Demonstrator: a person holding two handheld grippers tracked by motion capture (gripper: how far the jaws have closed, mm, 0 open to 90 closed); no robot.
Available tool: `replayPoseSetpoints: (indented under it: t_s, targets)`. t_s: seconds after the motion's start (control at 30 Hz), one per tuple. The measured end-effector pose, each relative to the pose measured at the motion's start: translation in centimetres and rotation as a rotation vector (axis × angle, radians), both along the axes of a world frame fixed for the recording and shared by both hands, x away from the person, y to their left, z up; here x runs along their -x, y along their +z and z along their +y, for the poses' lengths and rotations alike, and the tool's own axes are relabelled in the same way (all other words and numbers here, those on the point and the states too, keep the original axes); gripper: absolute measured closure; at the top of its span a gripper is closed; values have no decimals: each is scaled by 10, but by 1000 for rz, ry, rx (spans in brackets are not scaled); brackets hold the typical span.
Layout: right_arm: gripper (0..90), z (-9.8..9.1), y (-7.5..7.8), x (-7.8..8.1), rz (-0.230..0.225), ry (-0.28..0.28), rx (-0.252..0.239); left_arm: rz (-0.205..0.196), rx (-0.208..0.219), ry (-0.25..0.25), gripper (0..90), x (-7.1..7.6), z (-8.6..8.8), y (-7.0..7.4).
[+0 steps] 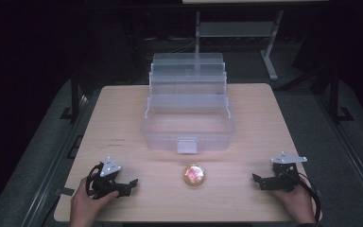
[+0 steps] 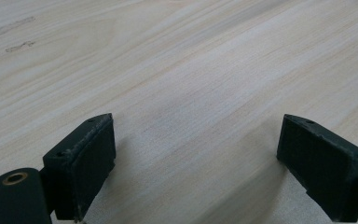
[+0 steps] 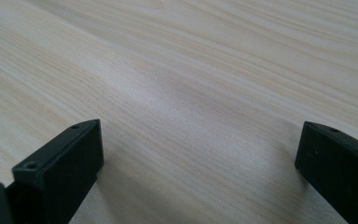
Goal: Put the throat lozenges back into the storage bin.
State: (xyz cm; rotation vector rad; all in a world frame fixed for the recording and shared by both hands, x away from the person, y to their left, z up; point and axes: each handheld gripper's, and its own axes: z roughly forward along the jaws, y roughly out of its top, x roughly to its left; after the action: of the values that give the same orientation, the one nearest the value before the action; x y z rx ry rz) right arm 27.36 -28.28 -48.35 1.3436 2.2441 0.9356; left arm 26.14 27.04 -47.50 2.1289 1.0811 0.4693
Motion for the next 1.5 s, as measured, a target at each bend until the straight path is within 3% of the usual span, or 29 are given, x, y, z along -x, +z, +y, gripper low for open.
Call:
replayPoseSetpoints:
  t_s: [0.33,0.63,0.8,1.5]
  targets:
    - [6,1,1,0,9,1,5,0,0,0,106,0,0,0]
    - [6,5,7,-2,72,26,42,-1,0,1,106,0,0,0]
    - [6,7,11,-2,99,53,18,-1,0,0,106,0,0,0]
    - [6,12,35,-6,75,118,-31,-1,-1,0,106,0,0,0]
